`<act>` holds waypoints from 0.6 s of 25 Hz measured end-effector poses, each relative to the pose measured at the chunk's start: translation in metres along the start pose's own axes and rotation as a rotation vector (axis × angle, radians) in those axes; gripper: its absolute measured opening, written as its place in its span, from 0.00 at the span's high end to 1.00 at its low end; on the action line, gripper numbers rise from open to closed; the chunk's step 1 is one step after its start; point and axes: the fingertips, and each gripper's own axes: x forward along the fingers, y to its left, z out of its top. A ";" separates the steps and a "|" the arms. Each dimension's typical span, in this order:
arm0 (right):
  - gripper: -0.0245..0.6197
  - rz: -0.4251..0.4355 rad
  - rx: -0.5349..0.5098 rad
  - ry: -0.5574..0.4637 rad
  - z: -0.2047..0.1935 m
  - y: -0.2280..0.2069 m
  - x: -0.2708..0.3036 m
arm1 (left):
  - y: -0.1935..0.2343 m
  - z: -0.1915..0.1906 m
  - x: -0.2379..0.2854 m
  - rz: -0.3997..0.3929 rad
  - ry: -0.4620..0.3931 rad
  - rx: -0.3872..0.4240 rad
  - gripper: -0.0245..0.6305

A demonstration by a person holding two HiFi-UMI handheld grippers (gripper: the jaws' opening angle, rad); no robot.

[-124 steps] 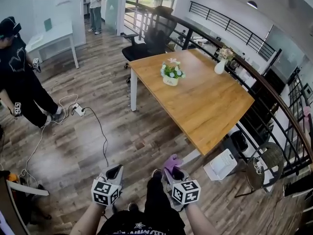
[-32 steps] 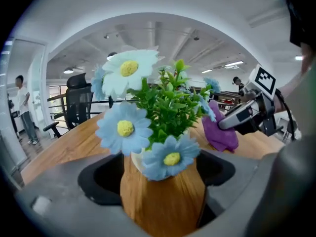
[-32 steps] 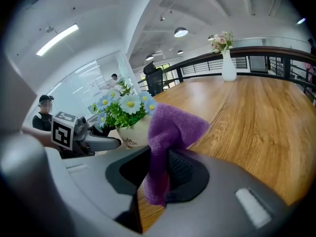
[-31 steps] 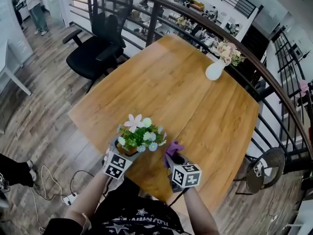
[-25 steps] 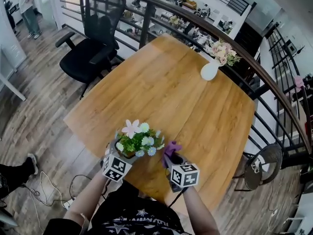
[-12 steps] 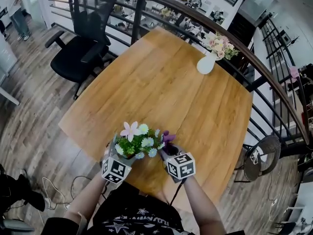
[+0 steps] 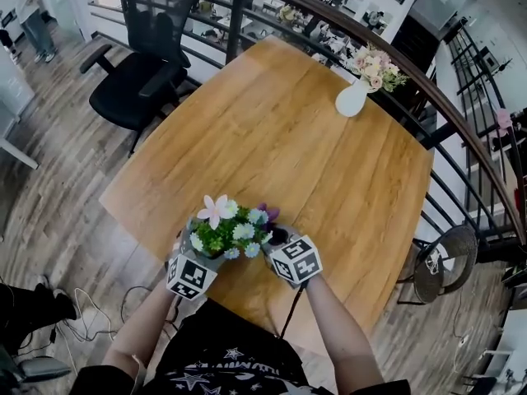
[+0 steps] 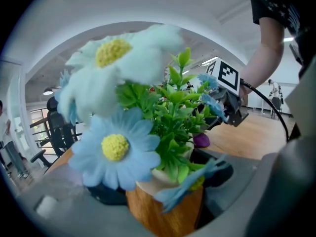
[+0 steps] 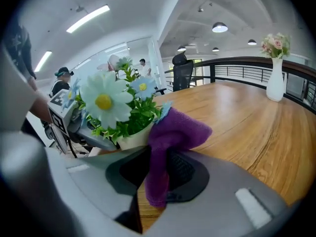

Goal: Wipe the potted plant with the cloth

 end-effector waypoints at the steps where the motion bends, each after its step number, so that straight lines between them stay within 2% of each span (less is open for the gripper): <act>1: 0.82 0.009 -0.006 -0.003 0.001 0.002 0.001 | 0.000 0.000 0.000 0.000 0.002 -0.001 0.32; 9: 0.83 0.077 -0.068 0.001 -0.002 0.014 -0.004 | 0.000 0.000 0.002 0.013 0.015 -0.014 0.32; 15: 0.83 0.071 -0.031 -0.028 -0.010 0.029 -0.009 | 0.000 0.001 0.001 0.017 0.018 -0.018 0.32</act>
